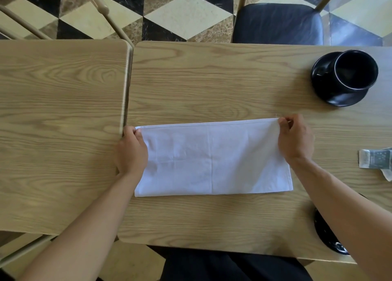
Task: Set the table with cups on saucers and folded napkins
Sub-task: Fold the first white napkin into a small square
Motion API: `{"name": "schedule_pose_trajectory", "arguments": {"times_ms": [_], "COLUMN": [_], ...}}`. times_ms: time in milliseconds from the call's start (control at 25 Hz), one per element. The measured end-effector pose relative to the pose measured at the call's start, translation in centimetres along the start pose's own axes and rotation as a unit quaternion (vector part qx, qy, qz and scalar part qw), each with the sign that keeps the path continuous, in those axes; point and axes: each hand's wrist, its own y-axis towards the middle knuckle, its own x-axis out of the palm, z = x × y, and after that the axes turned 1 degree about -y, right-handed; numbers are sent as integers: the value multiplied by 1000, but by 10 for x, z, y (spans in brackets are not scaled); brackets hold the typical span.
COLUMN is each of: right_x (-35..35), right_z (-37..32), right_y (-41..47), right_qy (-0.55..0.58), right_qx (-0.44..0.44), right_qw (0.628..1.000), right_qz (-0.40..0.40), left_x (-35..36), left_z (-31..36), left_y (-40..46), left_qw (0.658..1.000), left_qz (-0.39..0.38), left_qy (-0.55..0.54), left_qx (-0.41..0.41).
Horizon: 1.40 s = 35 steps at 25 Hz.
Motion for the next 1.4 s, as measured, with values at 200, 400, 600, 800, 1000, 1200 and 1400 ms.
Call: {"name": "schedule_pose_trajectory", "arguments": {"times_ms": [200, 400, 600, 800, 1000, 1200, 1400], "right_x": [-1, 2, 33, 109, 147, 129, 72], "right_z": [-2, -6, -59, -124, -127, -73, 12], "right_y": [1, -7, -81, -200, -235, -203, -149], "right_qy": [15, -40, -35, -76, -145, -189, -222], "right_qx": [14, -19, -216, -460, -435, -426, -341], "right_qw": [1000, 996, 975, 868, 862, 873, 910], "right_qz": [22, 72, 33, -169, -216, -144, -74], "left_x": [3, -2, -9, -5, 6, 10, 16], "left_z": [-3, 2, -19, -39, -56, -56, -62], "left_y": [1, -16, -69, -109, -113, -113, -113], "left_qw": [1000, 997, 957, 946, 939, 939, 932], "left_qz": [8, 62, 35, -80, -95, -90, -80], "left_qy": [7, 1, 74, 81, 151, 195, 217], "left_qx": [4, 43, 277, 303, 294, 270, 278]}}
